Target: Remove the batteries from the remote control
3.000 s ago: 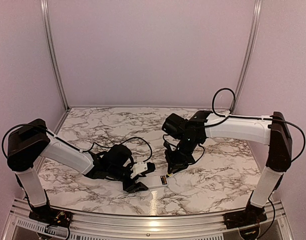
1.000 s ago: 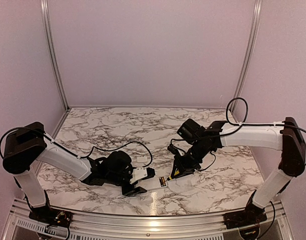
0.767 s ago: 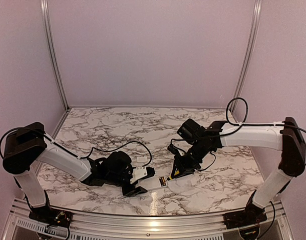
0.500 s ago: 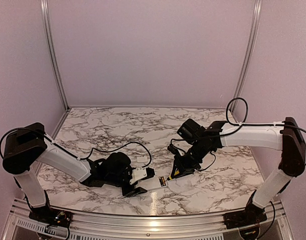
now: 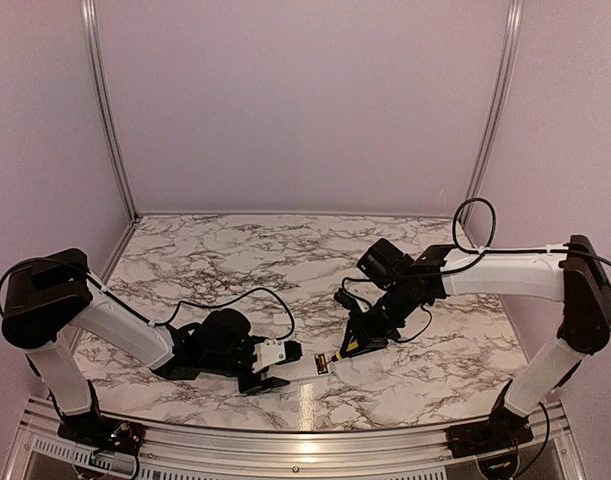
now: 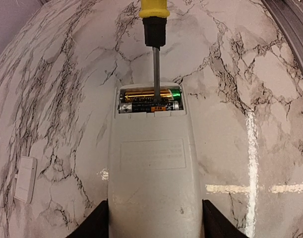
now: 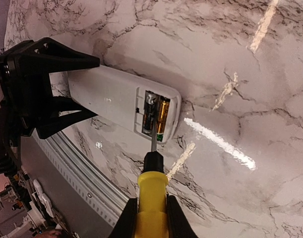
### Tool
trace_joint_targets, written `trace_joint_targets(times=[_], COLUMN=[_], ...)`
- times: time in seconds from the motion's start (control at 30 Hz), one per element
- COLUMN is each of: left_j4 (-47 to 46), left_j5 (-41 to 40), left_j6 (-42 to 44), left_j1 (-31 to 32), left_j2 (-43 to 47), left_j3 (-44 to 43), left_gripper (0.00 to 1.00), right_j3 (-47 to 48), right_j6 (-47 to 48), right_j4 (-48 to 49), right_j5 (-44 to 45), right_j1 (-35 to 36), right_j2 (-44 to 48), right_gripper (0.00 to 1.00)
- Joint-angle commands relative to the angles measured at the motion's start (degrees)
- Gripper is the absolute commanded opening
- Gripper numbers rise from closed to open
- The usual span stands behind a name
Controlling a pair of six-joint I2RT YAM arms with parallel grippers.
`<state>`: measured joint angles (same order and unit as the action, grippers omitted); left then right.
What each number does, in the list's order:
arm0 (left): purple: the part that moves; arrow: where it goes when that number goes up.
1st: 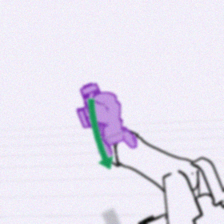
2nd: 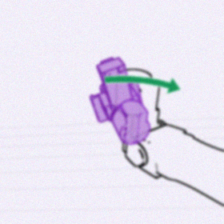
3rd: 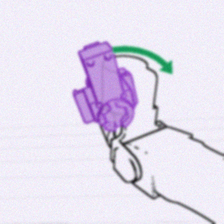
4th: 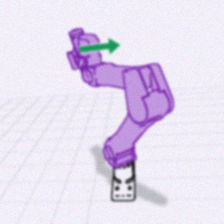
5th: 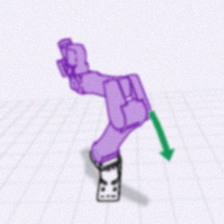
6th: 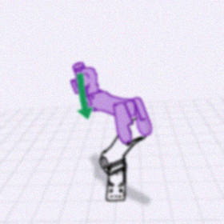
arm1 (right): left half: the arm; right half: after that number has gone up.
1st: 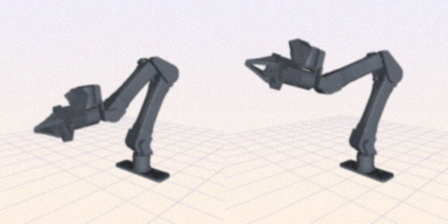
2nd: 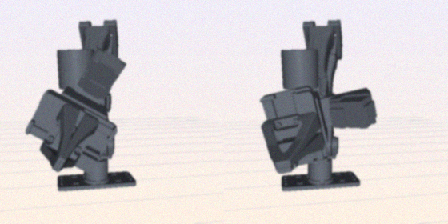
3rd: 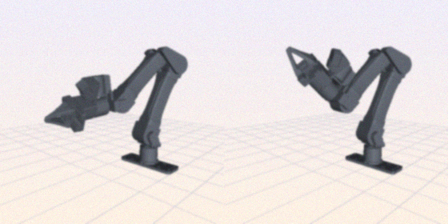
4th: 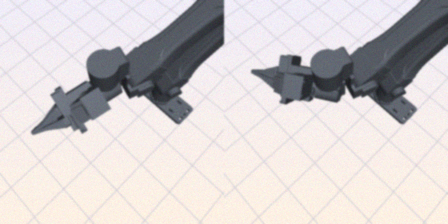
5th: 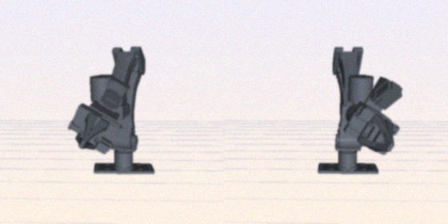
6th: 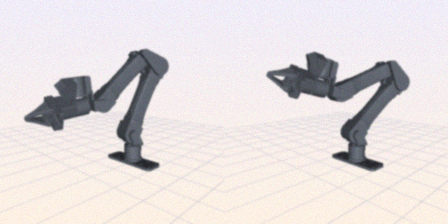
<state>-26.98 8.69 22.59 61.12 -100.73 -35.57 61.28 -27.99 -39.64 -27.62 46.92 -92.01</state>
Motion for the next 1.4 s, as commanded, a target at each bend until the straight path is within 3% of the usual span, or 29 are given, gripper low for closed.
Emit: trace_joint_targets(times=[0.0, 0.27, 0.77, 1.23, 1.37], left_j4=[-11.5, -13.3, -18.9, -18.8, -15.0], left_j5=[-0.3, -0.5, 0.0, 0.6, 0.9], left_j6=[4.4, 5.5, 6.3, 5.7, 6.1], left_j1=[0.1, 0.1, 0.1, 0.1, 0.1], left_j2=[3.4, 3.7, 5.7, 6.1, 5.8], left_j3=[1.2, 1.6, 4.2, 3.7, 2.0], left_gripper=[0.00, 0.00, 0.00, 0.00, 0.00], right_j3=[-1.6, 1.5, -6.2, -5.8, -0.5], right_j6=[0.4, -0.4, 5.3, 5.9, 5.3], right_j4=[3.5, 3.7, 12.2, 8.8, 3.4], right_j5=[-4.2, -0.7, -18.3, -15.0, -6.5], right_j1=[-0.5, -0.6, -1.8, -2.4, -2.5], right_j2=[1.3, 0.9, 7.0, 9.6, 8.7], right_gripper=[0.00, 0.00, 0.00, 0.00, 0.00])
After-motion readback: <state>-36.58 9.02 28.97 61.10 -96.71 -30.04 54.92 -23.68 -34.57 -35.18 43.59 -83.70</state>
